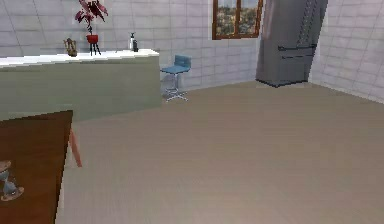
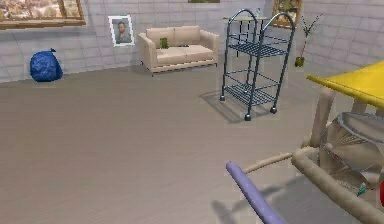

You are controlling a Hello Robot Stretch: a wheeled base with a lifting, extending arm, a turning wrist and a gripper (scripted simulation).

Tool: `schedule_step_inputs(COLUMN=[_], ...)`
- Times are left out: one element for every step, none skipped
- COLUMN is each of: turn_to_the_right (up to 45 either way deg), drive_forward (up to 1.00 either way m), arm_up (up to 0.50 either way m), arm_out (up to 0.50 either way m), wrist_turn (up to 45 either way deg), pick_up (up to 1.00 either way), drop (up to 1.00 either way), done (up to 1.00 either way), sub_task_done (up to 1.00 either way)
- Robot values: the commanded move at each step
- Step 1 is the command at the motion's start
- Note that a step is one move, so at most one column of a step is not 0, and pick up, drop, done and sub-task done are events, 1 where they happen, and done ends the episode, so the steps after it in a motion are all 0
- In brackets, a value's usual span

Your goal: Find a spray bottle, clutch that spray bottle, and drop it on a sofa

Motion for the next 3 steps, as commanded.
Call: schedule_step_inputs(turn_to_the_right=[0.0,-24.0,0.0], drive_forward=[0.55,0.00,1.00], arm_up=[0.00,0.00,0.00], arm_out=[0.00,0.00,0.00], wrist_turn=[0.0,0.0,0.0], pick_up=[0.00,0.00,0.00], drop=[0.00,0.00,0.00], done=[0.00,0.00,0.00], sub_task_done=[0.00,0.00,0.00])
